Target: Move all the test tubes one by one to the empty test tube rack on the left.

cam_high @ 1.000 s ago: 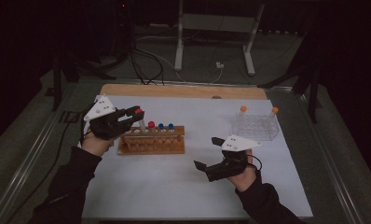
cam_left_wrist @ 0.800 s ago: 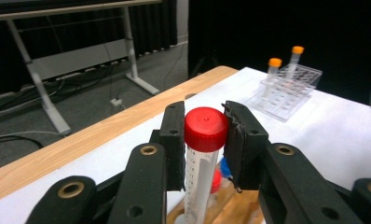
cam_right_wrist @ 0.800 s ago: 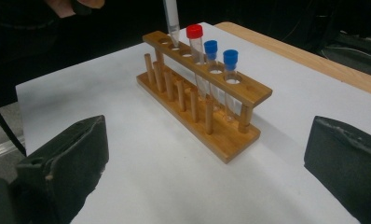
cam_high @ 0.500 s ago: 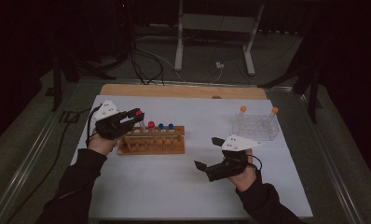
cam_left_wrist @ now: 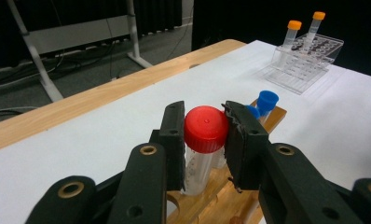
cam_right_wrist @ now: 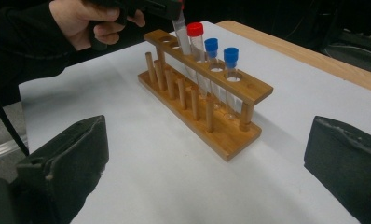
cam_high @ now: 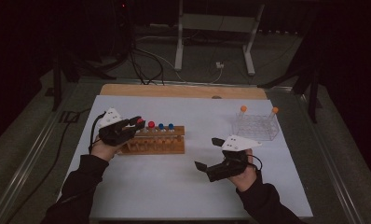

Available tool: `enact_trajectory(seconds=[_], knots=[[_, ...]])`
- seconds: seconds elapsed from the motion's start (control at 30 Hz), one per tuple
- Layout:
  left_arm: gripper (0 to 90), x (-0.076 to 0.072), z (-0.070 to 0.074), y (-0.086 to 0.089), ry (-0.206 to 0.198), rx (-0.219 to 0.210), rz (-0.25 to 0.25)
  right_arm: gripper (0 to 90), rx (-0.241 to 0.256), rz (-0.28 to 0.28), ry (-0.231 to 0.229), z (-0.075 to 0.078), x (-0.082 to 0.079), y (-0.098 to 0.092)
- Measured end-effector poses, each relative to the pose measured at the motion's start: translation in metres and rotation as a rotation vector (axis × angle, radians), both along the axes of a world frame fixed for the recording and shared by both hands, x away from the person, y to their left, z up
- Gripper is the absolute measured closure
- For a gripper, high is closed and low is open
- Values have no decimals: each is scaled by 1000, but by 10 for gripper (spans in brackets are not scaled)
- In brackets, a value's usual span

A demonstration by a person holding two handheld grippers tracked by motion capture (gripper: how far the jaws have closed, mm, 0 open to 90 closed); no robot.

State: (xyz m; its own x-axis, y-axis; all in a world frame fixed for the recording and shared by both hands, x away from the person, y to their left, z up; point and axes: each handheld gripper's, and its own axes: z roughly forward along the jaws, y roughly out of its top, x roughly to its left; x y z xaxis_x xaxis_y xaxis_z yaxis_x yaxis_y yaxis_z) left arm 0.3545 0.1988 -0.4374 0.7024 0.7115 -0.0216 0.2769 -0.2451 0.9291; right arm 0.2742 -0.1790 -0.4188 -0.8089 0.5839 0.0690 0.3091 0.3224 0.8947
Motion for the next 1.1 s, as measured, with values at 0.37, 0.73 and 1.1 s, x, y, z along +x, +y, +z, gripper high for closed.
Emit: enact_trajectory(seconds=[0.37, 0.73, 1.1], knots=[[714, 4, -1, -1, 29, 55, -4, 0, 5, -1, 6, 0, 1, 0], [714, 10, -6, -10, 65, 110, -16, 0, 6, -3, 7, 0, 1, -1], [395, 3, -2, -3, 61, 43, -69, 0, 41, -18, -7, 3, 3, -8]])
